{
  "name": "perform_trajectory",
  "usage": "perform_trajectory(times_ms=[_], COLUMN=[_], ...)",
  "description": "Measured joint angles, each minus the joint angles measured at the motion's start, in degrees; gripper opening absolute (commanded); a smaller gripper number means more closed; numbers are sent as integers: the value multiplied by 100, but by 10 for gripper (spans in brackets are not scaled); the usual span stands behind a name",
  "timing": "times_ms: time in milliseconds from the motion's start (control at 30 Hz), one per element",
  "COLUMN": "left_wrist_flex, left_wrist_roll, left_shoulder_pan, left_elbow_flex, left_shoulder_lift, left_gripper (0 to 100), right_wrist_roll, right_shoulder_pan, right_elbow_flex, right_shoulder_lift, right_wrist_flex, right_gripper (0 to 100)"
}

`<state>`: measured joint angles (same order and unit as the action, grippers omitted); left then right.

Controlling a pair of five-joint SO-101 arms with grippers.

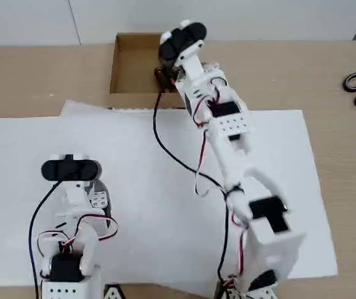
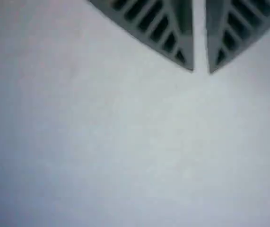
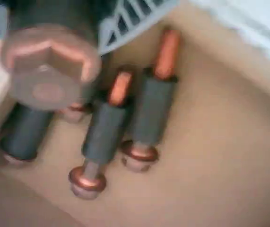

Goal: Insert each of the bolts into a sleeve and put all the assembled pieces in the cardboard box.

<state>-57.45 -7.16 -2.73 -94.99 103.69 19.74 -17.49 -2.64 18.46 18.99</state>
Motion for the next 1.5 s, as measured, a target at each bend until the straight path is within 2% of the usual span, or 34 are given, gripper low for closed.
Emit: perform_trajectory(times_ms=[300, 533, 600, 733, 800, 1233, 1367, 1500], left_wrist_flex=[0, 0, 0, 0, 0, 0, 0, 0], left_wrist_roll=[-18, 141, 141, 141, 141, 158, 158, 158], left_shoulder_pan=[53, 273, 273, 273, 273, 299, 299, 299], left_elbow_flex=[0, 0, 0, 0, 0, 0, 0, 0], left_shoulder_lift=[0, 0, 0, 0, 0, 0, 0, 0], left_gripper=[6, 6, 6, 6, 6, 6, 6, 6], right_wrist_roll=[1240, 2013, 2057, 2075, 2075, 2075, 2075, 2075], right_shoulder_pan=[-132, -167, -167, -202, -264, -554, -545, -545], right_elbow_flex=[-1908, -2233, -2233, -2233, -2233, -2233, -2233, -2233], right_shoulder_lift=[1943, 2321, 2321, 2321, 2330, 2330, 1943, 1336], right_wrist_flex=[-62, -97, -97, -97, -44, 35, 580, 1222], right_gripper=[4, 6, 38, 183, 214, 110, 4, 2])
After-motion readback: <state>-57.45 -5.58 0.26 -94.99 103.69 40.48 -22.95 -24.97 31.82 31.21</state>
